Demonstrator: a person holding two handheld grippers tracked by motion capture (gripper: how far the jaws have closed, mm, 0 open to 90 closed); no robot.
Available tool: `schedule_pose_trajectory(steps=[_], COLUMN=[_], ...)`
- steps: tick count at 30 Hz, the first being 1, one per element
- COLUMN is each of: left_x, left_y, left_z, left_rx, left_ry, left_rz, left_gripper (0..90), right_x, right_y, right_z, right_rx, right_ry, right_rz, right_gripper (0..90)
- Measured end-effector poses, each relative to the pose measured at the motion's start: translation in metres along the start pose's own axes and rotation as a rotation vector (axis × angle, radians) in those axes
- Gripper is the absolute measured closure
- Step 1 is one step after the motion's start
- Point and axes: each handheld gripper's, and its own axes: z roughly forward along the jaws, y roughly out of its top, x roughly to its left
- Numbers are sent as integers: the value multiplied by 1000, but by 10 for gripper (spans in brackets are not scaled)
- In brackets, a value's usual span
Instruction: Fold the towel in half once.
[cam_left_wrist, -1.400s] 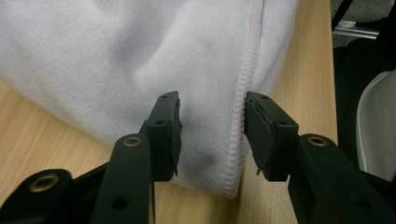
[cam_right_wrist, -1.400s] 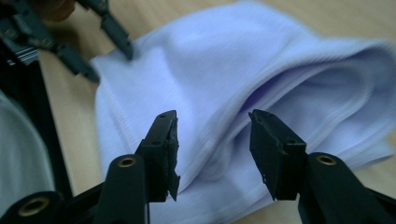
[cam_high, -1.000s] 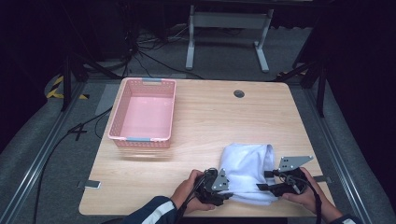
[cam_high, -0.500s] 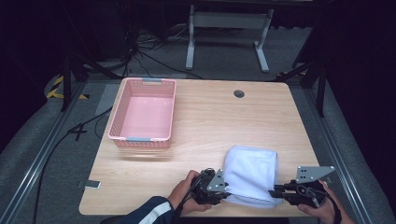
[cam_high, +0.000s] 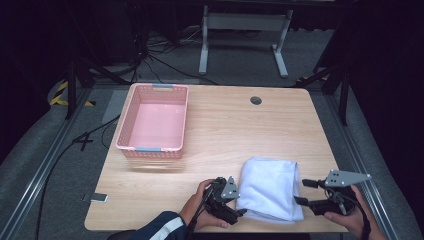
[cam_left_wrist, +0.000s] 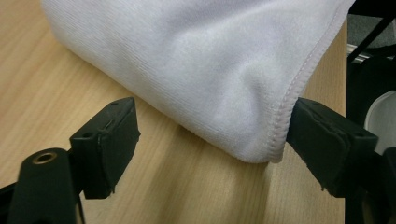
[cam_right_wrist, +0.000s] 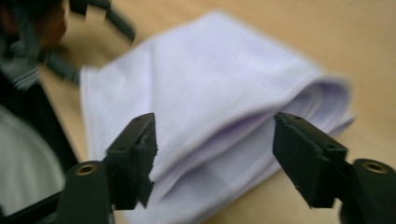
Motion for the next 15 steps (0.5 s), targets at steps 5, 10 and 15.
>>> schedule_pose_trajectory(steps=[5, 10, 15], left_x=[-4, -7, -9], left_y=[1, 2, 2], left_z=[9, 19, 24], left_rx=[25, 69, 53], left_ry=[-10, -5, 6], left_rz=[10, 19, 20], left_gripper=[163, 155, 142], right_x=[-16, -51, -64], right_y=[25, 21, 9], right_z=[19, 68, 81], right_rx=[-39, 69, 116], right_ry=[-78, -112, -86], right_rz=[-13, 38, 80], right_gripper=[206, 160, 147])
